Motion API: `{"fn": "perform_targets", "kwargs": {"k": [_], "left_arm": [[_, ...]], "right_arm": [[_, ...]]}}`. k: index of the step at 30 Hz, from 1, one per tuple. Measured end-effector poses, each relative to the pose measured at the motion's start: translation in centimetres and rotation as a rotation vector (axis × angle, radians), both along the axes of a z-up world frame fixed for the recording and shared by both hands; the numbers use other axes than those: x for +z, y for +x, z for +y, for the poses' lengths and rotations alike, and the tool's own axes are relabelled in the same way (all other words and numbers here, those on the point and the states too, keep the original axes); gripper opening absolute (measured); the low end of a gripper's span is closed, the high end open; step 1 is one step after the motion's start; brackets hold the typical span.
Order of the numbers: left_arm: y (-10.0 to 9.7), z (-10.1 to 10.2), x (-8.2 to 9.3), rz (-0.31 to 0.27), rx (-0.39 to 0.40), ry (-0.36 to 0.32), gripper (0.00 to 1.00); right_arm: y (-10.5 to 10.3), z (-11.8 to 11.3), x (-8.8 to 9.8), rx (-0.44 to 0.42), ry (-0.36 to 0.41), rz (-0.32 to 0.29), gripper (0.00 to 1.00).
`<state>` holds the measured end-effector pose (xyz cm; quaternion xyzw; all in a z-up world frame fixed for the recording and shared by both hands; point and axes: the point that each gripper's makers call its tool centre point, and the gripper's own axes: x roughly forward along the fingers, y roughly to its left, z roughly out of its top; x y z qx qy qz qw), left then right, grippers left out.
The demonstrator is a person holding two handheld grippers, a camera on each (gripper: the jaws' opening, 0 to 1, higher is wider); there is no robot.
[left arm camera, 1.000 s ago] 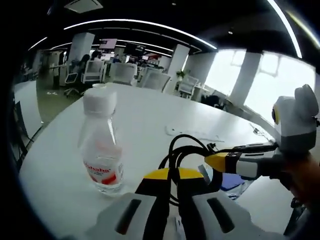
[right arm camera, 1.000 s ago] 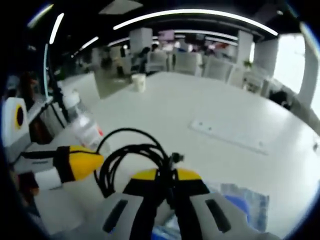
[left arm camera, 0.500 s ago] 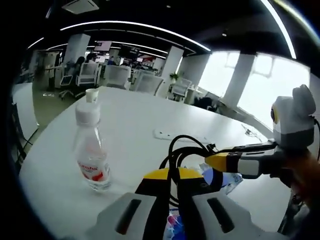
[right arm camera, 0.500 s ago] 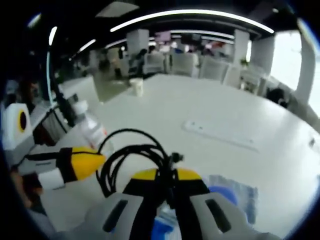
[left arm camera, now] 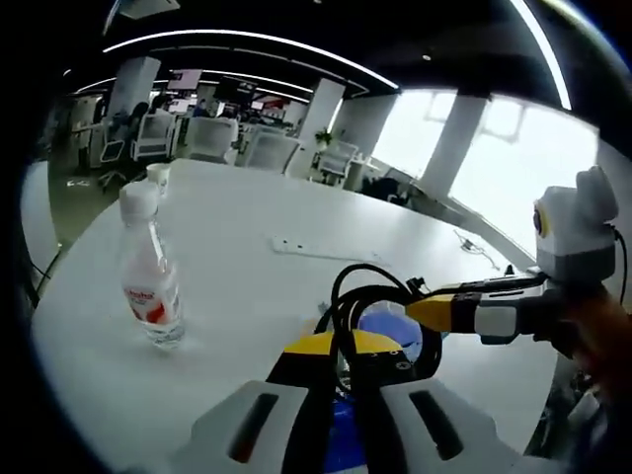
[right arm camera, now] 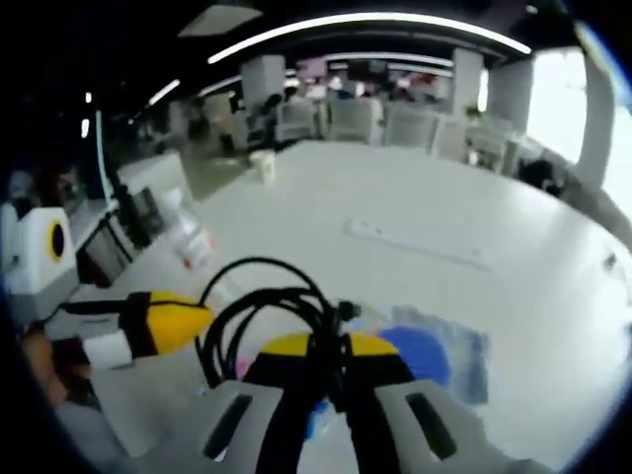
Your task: Arrange the tabletop items into an orderly group along one side of the table until the central work area is clear of visible clutter.
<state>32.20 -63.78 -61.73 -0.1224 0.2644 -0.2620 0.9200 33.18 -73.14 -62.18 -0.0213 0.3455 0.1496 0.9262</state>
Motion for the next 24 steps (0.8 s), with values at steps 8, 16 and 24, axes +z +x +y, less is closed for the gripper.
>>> {"fn": "perform_targets", "kwargs": {"k": [8,16,24], "left_arm": [[-1.9,-2.1,-0.2,0.018,-0.055,-0.005,0.03],[-3.3,-3.9,-0.2,0.051,-0.095,-0.039,0.03],[-4.7,-5.9,-0.4,0.065,-0.143,-0.045,0.03]], "right_arm": [[-1.9,-2.0,-0.2,-0.039,0.013,0.029,0.08],[-3.7,-4.0,-0.6,-0.074,0.049,0.063,0.08],[-5.1,-5.7,-1.0,-0.096,0.071,0.081,0.08]]}}
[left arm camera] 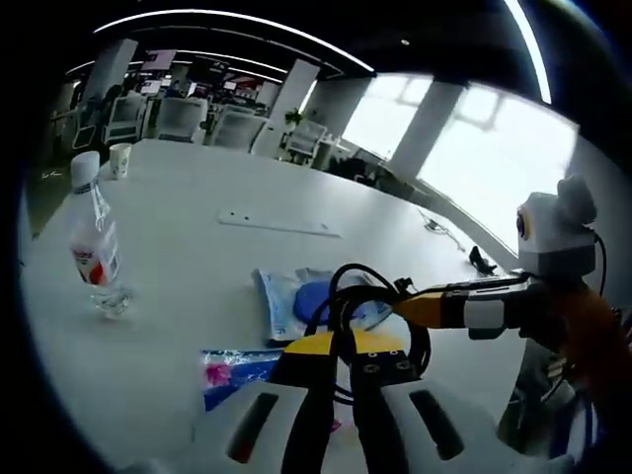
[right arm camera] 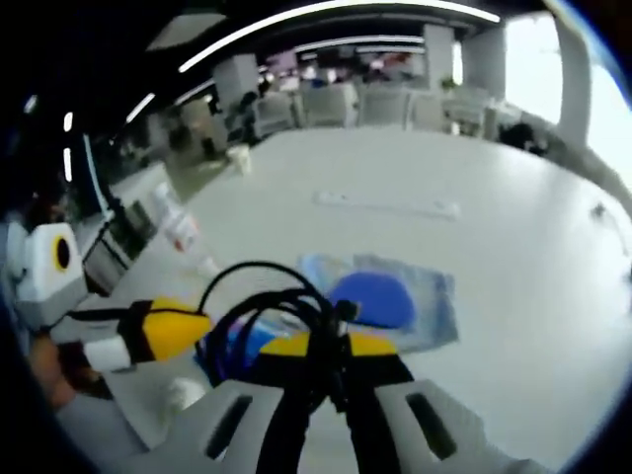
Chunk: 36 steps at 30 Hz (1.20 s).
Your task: Arrange the tabletop items into an orderly group along one side of the table until the central work area is clear of visible clutter.
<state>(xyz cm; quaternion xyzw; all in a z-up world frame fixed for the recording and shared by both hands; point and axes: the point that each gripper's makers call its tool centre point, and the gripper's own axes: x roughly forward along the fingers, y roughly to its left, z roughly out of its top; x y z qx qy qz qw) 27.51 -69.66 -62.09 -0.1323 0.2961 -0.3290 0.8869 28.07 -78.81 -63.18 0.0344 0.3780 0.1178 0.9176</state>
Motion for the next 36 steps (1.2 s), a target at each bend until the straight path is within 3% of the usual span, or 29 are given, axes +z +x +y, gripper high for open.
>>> {"fn": "perform_targets", "kwargs": {"k": [10,22,36], "left_arm": [[-1.8,-2.6,-0.4,0.011,-0.062,-0.006,0.03],[-3.7,-6.0,-1.9,0.058,-0.144,-0.016,0.03],[-5.0,-8.5,-4.1,0.090,-0.198,0.012,0.03]], "right_arm": [[-1.7,-2.7,-0.8,-0.024,0.023,0.027,0.08],[-3.3,-5.8,-2.1,-0.019,-0.016,0.062,0.08],[-4.0,-8.2,-4.1,-0.009,-0.059,0.094,0.08]]}}
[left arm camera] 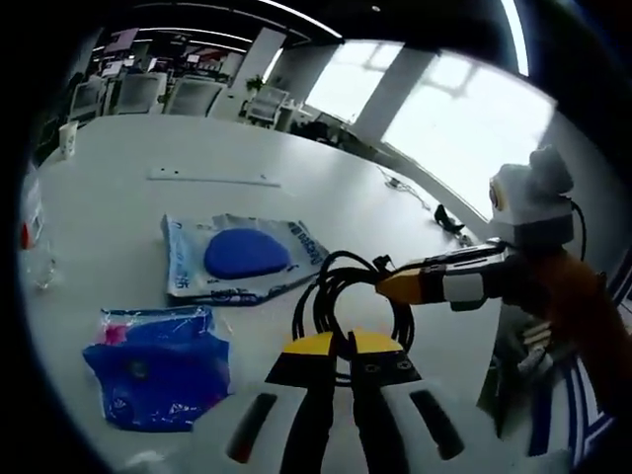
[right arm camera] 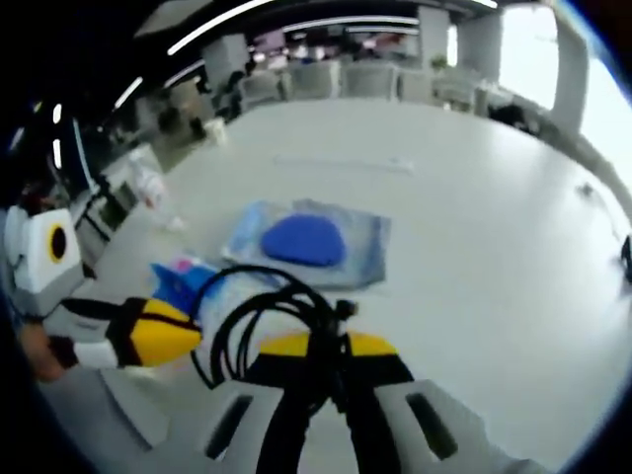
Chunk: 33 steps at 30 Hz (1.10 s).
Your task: Arrange the tabletop items into an orderly group along one side of the table until the central work area is clear of visible clutter.
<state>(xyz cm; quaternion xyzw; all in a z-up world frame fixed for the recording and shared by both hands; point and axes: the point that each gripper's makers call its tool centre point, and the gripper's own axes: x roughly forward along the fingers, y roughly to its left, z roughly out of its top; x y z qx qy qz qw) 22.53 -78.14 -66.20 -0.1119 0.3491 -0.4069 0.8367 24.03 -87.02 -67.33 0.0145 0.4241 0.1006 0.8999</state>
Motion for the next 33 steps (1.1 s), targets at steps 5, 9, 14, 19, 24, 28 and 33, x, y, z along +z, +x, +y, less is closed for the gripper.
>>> {"fn": "perform_targets", "kwargs": {"k": [5,9,14,19,24,28,33], "left_arm": [[-0.2,-0.8,-0.9,0.017,-0.019,0.010,0.03],[-0.4,-1.5,-1.6,0.032,-0.037,0.016,0.04],[-0.1,-2.2,-2.1,0.039,-0.046,0.017,0.04],[0.0,-3.0,-2.6,0.074,-0.037,-0.007,0.03],[0.2,-3.7,-2.9,0.092,-0.033,-0.023,0.03],[0.3,-4.3,-3.3,0.095,-0.031,-0.027,0.03],[0.3,-5.0,-3.8,0.103,-0.025,-0.032,0.03]], "right_arm": [[-0.2,-0.8,-1.1,0.006,-0.009,0.011,0.08],[-0.2,-1.4,-1.7,0.008,-0.023,0.018,0.08],[-0.1,-2.2,-2.1,0.001,-0.024,0.021,0.08],[0.3,-3.0,-2.7,-0.006,-0.031,0.029,0.08],[0.6,-3.5,-3.1,-0.006,-0.049,0.039,0.08],[1.0,-4.0,-3.6,-0.003,-0.081,0.044,0.08],[1.1,-4.8,-4.1,-0.006,-0.114,0.052,0.08]]}}
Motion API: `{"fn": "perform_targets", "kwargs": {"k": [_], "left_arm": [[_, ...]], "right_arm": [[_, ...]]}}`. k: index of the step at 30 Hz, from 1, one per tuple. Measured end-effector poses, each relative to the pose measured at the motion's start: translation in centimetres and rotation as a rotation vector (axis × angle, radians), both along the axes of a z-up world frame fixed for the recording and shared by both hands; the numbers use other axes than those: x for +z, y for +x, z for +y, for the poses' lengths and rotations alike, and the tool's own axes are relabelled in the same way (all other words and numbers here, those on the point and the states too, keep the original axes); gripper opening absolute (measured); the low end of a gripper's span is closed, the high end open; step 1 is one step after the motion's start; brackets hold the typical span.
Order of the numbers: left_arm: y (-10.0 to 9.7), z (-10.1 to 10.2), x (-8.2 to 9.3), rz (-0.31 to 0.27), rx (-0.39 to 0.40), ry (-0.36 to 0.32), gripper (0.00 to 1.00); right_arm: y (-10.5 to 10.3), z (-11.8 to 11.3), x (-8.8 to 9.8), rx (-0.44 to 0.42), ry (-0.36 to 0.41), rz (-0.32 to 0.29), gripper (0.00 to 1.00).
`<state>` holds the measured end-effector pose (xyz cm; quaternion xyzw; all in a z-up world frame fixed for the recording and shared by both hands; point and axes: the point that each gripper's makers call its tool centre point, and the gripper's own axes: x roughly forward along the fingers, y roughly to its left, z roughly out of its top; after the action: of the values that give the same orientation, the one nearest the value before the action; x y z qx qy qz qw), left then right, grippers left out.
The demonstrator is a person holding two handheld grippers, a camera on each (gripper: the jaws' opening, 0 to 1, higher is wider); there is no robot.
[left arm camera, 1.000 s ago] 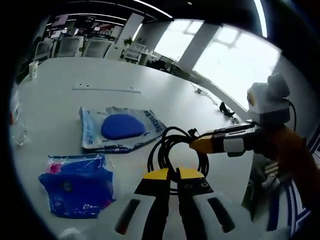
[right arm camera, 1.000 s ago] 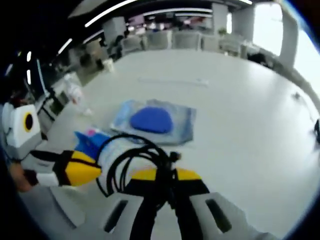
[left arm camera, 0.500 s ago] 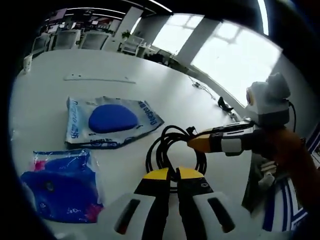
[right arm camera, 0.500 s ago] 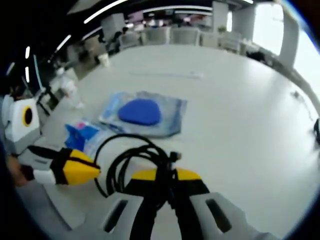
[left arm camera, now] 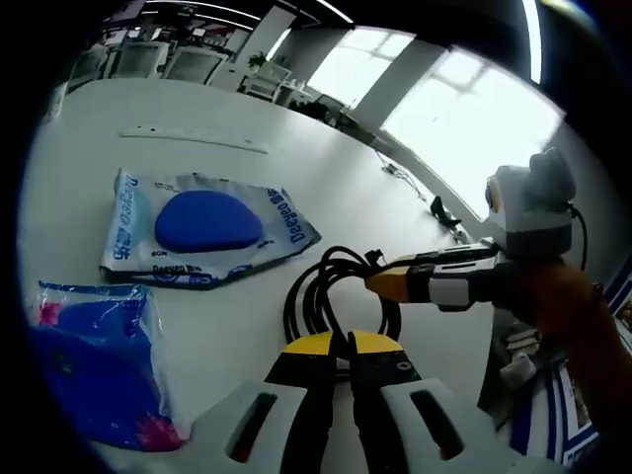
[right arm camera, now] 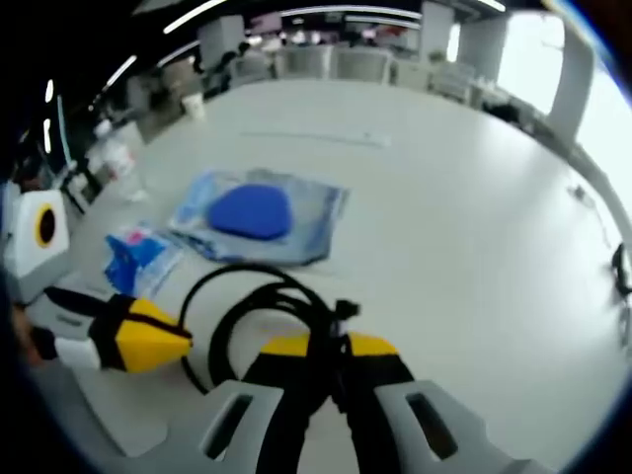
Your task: Arrange the tabletop items into an orderly group along one side of the table until the central work area is clear of visible clutter.
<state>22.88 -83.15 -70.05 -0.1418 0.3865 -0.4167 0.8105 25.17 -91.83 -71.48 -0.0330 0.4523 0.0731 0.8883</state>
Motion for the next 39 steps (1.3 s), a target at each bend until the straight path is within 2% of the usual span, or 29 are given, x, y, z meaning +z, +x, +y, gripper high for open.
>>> {"fn": "perform_targets", "kwargs": {"k": [5,9,13,18,24,36,39], "left_arm": [[0.0,-0.8,-0.7,0.022,0.009,-0.017,0.04],[0.0,-1.3,-1.2,-0.002,-0.005,0.003,0.04],[0.1,-1.5,-1.7,-0.005,-0.004,0.011,0.04],[0.5,-2.1,-1.6,0.007,0.023,-0.009,0.04],[0.7,-2.2,-2.3,0.005,0.022,0.008,0.04],[1.0,-2.0,-3.2,-0.026,0.029,0.050,0.05],[0.9,-1.9,-3.2,-0.058,0.020,0.068,0.05]], "right_arm": [[0.4,-0.9,-0.6,0.011,-0.052,0.008,0.08],[0.6,-1.2,-1.2,0.037,-0.099,0.023,0.08],[0.8,-1.5,-1.7,0.043,-0.104,0.030,0.08],[1.0,-2.2,-2.2,0.030,-0.127,0.027,0.08],[1.2,-2.4,-2.6,0.026,-0.119,0.012,0.09],[1.2,-2.4,-3.1,0.032,-0.146,-0.015,0.10],[1.2,-2.5,-3.1,0.033,-0.153,-0.016,0.10]]}}
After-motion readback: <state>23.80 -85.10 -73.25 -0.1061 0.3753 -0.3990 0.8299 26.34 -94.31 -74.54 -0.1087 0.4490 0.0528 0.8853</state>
